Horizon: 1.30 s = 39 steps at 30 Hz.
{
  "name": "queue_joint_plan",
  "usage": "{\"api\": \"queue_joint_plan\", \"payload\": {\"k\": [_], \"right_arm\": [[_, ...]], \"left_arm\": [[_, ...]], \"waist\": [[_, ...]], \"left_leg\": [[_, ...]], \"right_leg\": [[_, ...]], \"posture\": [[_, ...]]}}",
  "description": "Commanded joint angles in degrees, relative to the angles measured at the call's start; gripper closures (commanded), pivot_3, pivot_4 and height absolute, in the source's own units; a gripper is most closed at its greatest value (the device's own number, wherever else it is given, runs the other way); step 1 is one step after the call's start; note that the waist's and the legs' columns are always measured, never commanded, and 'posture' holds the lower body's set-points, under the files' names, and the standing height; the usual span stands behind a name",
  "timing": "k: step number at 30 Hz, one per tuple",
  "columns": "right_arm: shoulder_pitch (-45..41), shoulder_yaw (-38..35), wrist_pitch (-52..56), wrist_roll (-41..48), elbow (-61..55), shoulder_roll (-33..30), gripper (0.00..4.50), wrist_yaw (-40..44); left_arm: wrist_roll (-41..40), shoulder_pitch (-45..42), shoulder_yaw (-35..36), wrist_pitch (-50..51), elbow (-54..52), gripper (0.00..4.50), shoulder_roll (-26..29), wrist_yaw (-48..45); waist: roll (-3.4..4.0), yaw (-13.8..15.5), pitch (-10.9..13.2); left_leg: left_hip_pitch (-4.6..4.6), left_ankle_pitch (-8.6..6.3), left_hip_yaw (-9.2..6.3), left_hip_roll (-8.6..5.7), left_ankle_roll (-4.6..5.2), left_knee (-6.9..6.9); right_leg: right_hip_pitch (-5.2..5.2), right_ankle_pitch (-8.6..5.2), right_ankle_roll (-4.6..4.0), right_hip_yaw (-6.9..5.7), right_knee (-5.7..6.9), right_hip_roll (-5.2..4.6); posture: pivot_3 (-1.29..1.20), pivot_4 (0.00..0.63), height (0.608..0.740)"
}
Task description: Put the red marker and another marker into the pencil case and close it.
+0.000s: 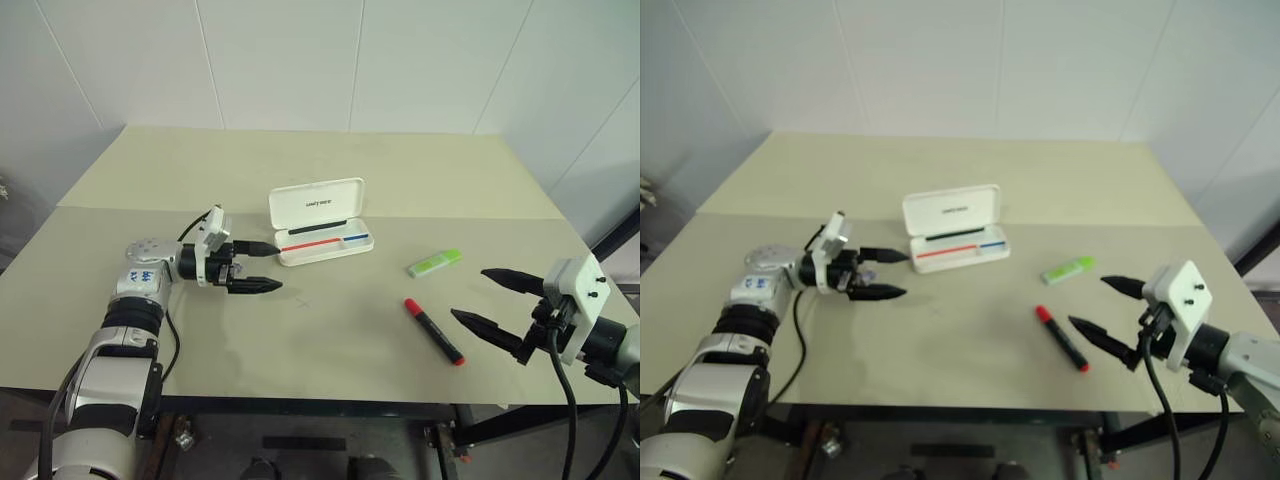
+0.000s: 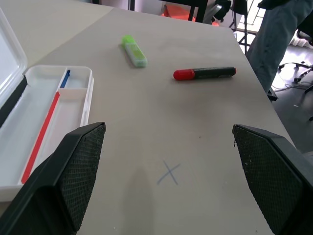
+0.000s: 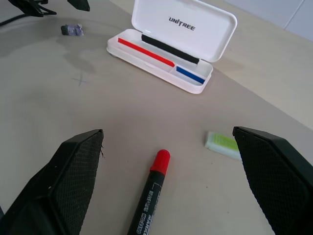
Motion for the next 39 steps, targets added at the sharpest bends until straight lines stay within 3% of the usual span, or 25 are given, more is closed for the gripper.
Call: {"api": "queue_joint_plan", "payload": {"k": [1,11,17,24,27,37,39], "right_arm": [[-0.9,-1.0,-0.4,1.2,-1.9,0.6,0.0,-1.0],[-3.6,3.3,-0.5,0.7,-2.9,2.3,0.0,-2.9],[-5.6,4.9,-2.0,-0.8,-0.7,3.5,0.0,-3.8],[-0.6,2.9,-1.9,-0.3,-4.5,5.4,0.0,-4.8],[1.5,1.5,-1.8,0.1,-6.0,5.9,0.0,-5.8],[3.9,-0.1,-1.3,0.7,-7.6,6.1,0.0,-7.2],[3.7,-0.1,-1.3,0.8,-7.3,6.0,0.0,-7.2]], "left_arm": [[0.6,-2.0,0.1,-0.3,0.5,0.04,0.9,-1.9],[4.1,-6.9,-0.4,-5.6,8.2,0.04,-2.7,2.2],[9.4,-11.0,-2.2,-7.2,16.6,0.04,-7.1,10.9],[15.6,-14.9,-3.9,-7.6,22.6,0.04,-11.0,21.2],[17.4,-15.5,-4.6,-8.7,23.7,0.04,-12.0,21.0],[26.8,-16.4,-8.5,-8.7,26.3,0.04,-12.5,35.5],[28.8,-16.4,-9.9,-8.9,26.7,0.43,-12.5,38.3]], "waist": [[0.0,0.0,0.0],[-0.03,0.1,0.0],[-0.05,0.1,0.0],[-0.09,0.2,0.0],[-0.09,0.1,0.0],[-0.11,0.2,0.1],[-0.11,0.1,0.1]], "left_leg": [[0.0,0.0,0.0,0.0,0.0,0.0],[-0.02,0.0,-0.01,-0.02,0.0,0.06],[-0.06,0.0,-0.03,-0.05,0.0,0.04],[-0.21,-0.04,-0.13,-0.07,0.05,0.03],[-0.2,-0.05,-0.1,-0.08,0.05,0.03],[-0.17,-0.05,-0.09,-0.08,0.05,0.07],[-0.15,-0.05,-0.09,-0.08,0.05,0.08]], "right_leg": [[0.0,0.0,0.0,0.0,0.0,0.0],[0.0,0.01,0.03,0.0,0.0,0.0],[-0.01,0.01,0.05,0.0,-0.02,0.02],[-0.08,-0.03,0.12,-0.01,-0.06,0.04],[-0.09,-0.03,0.13,0.01,-0.05,0.04],[-0.08,-0.03,0.14,0.02,0.03,0.05],[-0.07,-0.03,0.14,0.02,0.03,0.05]], "posture": [[0.0,0.15,0.74],[0.0,0.15,0.74],[0.0,0.15,0.74],[0.0,0.15,0.74],[0.0,0.15,0.74],[0.0,0.15,0.74],[0.0,0.15,0.74]]}}
